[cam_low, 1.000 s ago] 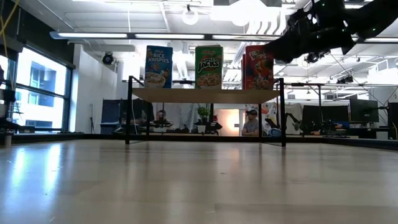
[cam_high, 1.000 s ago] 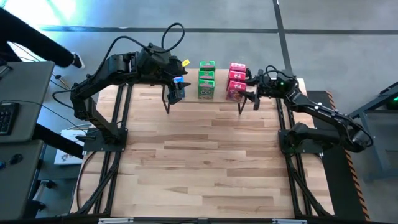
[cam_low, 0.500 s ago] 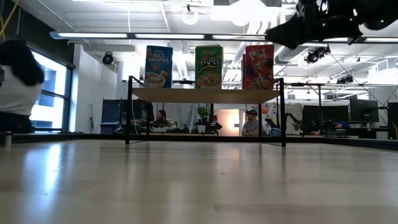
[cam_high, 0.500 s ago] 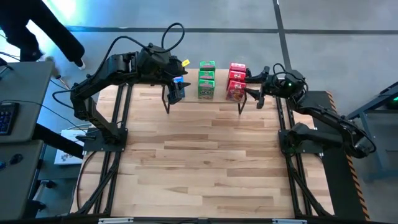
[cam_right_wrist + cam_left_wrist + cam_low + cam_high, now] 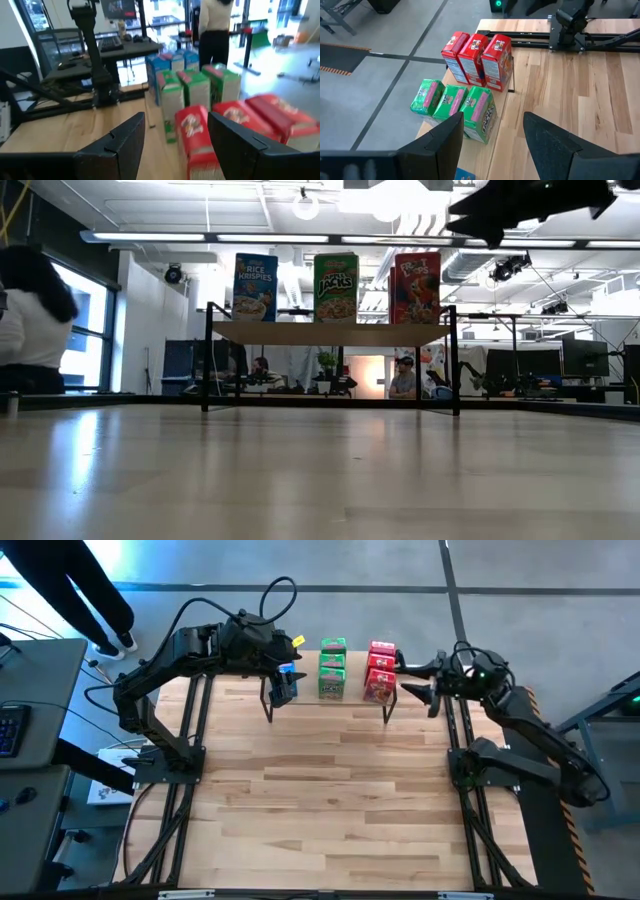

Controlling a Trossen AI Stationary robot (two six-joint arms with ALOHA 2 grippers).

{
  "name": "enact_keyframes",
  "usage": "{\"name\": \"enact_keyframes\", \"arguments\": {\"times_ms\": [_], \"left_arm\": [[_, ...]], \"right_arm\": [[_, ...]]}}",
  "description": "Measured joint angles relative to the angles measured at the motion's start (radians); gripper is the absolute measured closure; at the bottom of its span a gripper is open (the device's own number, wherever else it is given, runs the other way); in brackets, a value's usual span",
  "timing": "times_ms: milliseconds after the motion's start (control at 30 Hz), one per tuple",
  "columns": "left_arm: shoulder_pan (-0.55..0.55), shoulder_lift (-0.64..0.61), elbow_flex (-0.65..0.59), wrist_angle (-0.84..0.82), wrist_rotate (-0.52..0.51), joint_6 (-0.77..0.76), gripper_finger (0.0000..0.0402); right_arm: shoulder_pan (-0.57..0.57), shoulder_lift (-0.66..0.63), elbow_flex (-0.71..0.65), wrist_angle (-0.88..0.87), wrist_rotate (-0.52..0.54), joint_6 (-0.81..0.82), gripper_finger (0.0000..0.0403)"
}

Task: Stack cereal on shelf
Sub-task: Put the red cereal box on the shelf aligned with the other red cereal boxes

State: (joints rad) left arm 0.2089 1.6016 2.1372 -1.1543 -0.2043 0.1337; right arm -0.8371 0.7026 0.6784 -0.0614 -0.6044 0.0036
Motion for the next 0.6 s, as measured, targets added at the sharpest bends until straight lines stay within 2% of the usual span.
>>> {"name": "enact_keyframes", "arguments": {"times_ms": [167,333,600], "left_arm": [[0.0,0.0,0.0,0.0,0.0,0.0,0.0204],[0.0,0.0,0.0,0.0,0.0,0.0,0.0204],[0.0,0.0,0.0,0.0,0.0,0.0,0.0204]], "right_arm": [[0.011,-0.024,0.028,-0.161,0.001,0.043,0.0194],[0.068,-0.014,0.028,-0.259,0.037,0.081,0.0194],[0.177,0.022,0.028,-0.279,0.14,0.104,0.0194]]}}
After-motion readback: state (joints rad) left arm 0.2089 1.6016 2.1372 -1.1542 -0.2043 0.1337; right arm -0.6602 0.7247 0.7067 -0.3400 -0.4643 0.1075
